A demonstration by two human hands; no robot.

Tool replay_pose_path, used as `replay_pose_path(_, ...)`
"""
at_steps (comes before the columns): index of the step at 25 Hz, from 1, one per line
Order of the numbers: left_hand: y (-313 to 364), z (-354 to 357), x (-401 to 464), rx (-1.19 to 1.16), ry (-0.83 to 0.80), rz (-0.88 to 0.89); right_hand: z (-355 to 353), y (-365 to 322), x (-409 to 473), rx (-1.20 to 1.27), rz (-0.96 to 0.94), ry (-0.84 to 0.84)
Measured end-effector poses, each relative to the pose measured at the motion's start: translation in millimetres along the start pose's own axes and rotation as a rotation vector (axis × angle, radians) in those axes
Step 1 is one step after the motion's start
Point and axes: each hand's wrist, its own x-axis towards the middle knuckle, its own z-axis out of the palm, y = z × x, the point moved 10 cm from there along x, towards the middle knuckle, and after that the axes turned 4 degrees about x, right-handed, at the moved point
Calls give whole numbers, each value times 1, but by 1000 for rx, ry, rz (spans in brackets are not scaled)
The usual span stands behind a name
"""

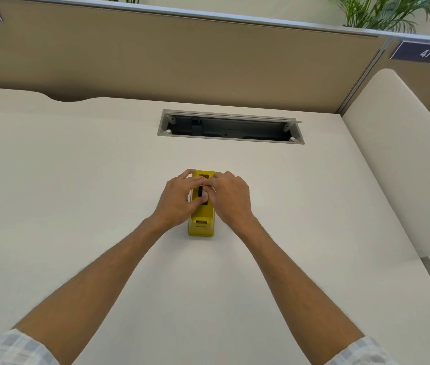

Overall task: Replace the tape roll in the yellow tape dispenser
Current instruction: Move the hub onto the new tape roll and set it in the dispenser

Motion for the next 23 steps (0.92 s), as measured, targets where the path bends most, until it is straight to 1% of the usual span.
replay_pose_path(6, -2, 1, 0, 1, -13, -13, 13, -5, 1, -57, -46, -34)
replay_pose_path(12, -3, 2, 1, 0, -21, -16, 0, -4, -5, 48, -70, 34)
replay_pose_path(15, -3, 3, 1, -1, -28, -12, -3, -3, -3, 55, -73, 41)
replay_pose_path(20, -3, 3, 1, 16, -30, -13, 11, -1, -2, -1, -55, -20)
replay_pose_path(23, -2, 0, 0, -34, 9, 0, 17, 3, -4, 32, -29, -46)
